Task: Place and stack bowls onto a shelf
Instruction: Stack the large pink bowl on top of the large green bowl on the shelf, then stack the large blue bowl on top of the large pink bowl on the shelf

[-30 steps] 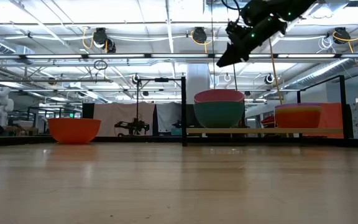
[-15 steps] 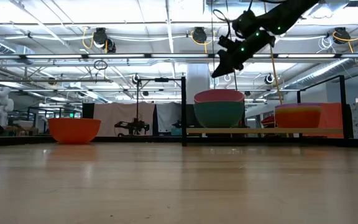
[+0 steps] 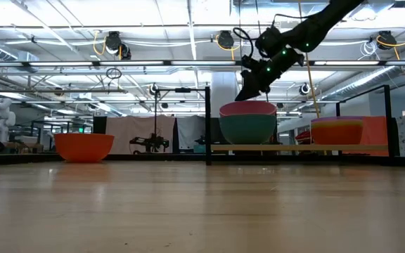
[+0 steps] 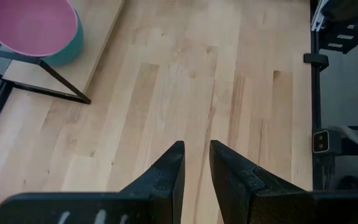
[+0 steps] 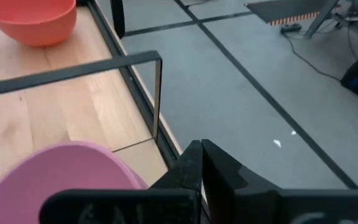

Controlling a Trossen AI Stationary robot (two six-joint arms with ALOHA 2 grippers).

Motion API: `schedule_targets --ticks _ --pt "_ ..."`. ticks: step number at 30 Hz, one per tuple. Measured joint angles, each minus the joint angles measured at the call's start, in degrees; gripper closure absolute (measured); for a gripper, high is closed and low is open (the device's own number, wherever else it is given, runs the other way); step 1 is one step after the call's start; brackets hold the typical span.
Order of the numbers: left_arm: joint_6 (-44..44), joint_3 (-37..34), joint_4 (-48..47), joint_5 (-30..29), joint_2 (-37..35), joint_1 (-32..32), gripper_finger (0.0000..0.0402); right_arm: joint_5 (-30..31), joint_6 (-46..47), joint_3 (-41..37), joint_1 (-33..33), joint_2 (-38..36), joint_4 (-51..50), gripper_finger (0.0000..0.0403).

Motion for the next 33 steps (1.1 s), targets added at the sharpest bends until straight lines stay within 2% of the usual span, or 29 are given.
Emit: schedule_targets --ticks 6,15,23,25,28,33 --pt "-0.03 0.0 0.0 -0.96 -0.02 0.02 0.0321 0.02 -0.01 0.0 0.0 2.8 0.06 0.0403" --pt "0.03 0.0 0.0 -1.01 0.0 0.02 0.0321 0.0 -1.79 0.0 0.0 3.16 -0.89 0.0403" --pt "0.43 0.0 0.0 -1.05 -0.01 0.01 0.0321 0.17 -3.11 -4.15 0.02 3.18 -0.12 0.0403" --pt "0.45 0.01 0.0 -1.05 0.0 0.02 0.0321 1.93 -3.05 -4.71 0.07 3.08 -0.42 0.0403" --pt "0.46 0.0 -0.02 -1.09 0.0 0.02 0.0321 2.93 -2.79 -4.76 0.54 0.97 0.01 0.0403" --pt "-0.83 0.0 -0.23 -1.46 0.0 0.01 0.0321 2.8 -3.95 -4.74 2.6 -7.45 -1.01 0.0403"
